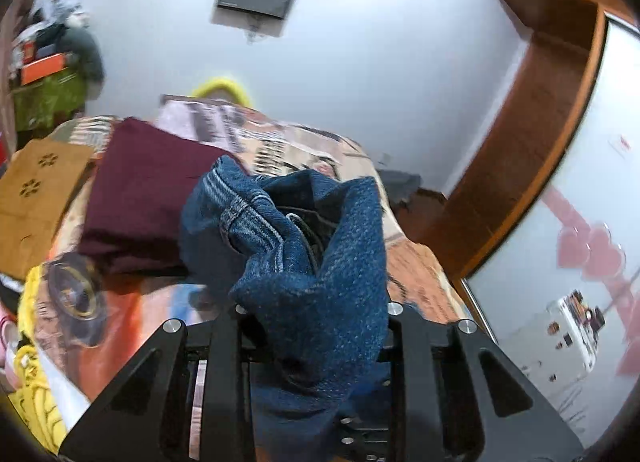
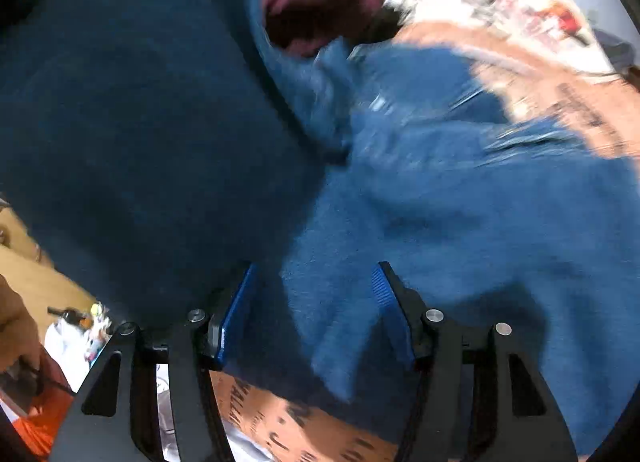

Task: Fold large clothes

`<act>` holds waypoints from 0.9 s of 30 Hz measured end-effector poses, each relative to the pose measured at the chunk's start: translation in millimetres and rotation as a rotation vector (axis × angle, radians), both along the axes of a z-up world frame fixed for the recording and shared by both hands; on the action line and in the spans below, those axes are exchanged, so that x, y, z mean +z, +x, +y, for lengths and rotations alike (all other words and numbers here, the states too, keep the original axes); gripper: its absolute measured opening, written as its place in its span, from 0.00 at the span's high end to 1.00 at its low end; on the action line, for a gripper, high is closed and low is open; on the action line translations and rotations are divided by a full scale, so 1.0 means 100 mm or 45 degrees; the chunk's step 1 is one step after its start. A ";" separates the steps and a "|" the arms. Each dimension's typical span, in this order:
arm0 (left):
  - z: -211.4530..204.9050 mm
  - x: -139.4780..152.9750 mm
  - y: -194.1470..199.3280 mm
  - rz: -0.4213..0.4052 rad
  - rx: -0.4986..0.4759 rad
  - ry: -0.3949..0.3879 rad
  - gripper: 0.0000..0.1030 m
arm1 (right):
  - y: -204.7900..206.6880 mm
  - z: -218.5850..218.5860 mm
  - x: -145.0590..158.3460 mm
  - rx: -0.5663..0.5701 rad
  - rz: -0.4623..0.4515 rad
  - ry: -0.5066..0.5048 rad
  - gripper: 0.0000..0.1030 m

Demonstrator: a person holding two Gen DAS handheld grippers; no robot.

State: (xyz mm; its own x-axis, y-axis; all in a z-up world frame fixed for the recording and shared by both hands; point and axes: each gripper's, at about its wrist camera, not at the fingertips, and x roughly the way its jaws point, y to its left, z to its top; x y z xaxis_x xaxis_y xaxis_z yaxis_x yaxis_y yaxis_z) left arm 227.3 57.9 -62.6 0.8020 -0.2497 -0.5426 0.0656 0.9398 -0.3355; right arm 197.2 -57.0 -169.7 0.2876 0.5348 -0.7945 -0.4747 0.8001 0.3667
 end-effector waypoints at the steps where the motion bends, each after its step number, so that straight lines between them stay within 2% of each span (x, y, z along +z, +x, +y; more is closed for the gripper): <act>1: -0.15 -0.02 0.05 0.008 -0.029 0.016 0.75 | -0.03 -0.14 0.08 -0.029 -0.032 0.002 0.46; 6: -0.91 -0.21 0.22 0.075 -0.217 0.058 0.75 | -0.20 -1.03 0.42 -0.279 -0.185 -0.039 0.46; 10: -1.55 -0.66 0.35 0.229 -0.418 0.085 0.75 | -0.31 -1.61 0.40 -0.445 -0.164 -0.073 0.45; 12: -1.80 -0.89 0.33 0.302 -0.481 0.174 0.75 | -0.37 -1.81 0.33 -0.498 -0.134 -0.095 0.45; 14: -1.99 -1.06 0.22 0.303 -0.532 0.316 0.74 | -0.45 -1.97 0.26 -0.530 -0.100 -0.103 0.45; 17: -2.09 -1.06 0.04 0.254 -0.568 0.474 0.69 | -0.52 -2.06 0.27 -0.547 -0.089 -0.095 0.45; 18: -2.09 -1.06 0.01 0.255 -0.584 0.497 0.68 | -0.52 -2.06 0.28 -0.548 -0.094 -0.092 0.45; 21: -1.96 -0.94 -0.05 0.278 -0.651 0.462 0.53 | -0.54 -1.99 0.40 -0.526 -0.135 -0.073 0.45; 23: -1.88 -0.84 -0.14 0.276 -0.675 0.438 0.37 | -0.48 -1.92 0.48 -0.501 -0.183 -0.056 0.45; 25: -1.82 -0.71 -0.21 0.251 -0.655 0.436 0.29 | -0.45 -1.85 0.57 -0.465 -0.237 -0.044 0.45; 27: -1.69 -0.58 -0.23 0.201 -0.601 0.448 0.26 | -0.41 -1.71 0.67 -0.437 -0.266 -0.044 0.45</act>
State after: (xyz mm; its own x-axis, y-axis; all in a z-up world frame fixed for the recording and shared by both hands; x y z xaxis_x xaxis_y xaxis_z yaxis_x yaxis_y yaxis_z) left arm 204.1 -111.0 -120.3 0.5517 -0.3429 -0.7603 0.4773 0.8774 -0.0494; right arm 155.9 -227.5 -102.2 0.6022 0.3538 -0.7157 -0.2393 0.9352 0.2610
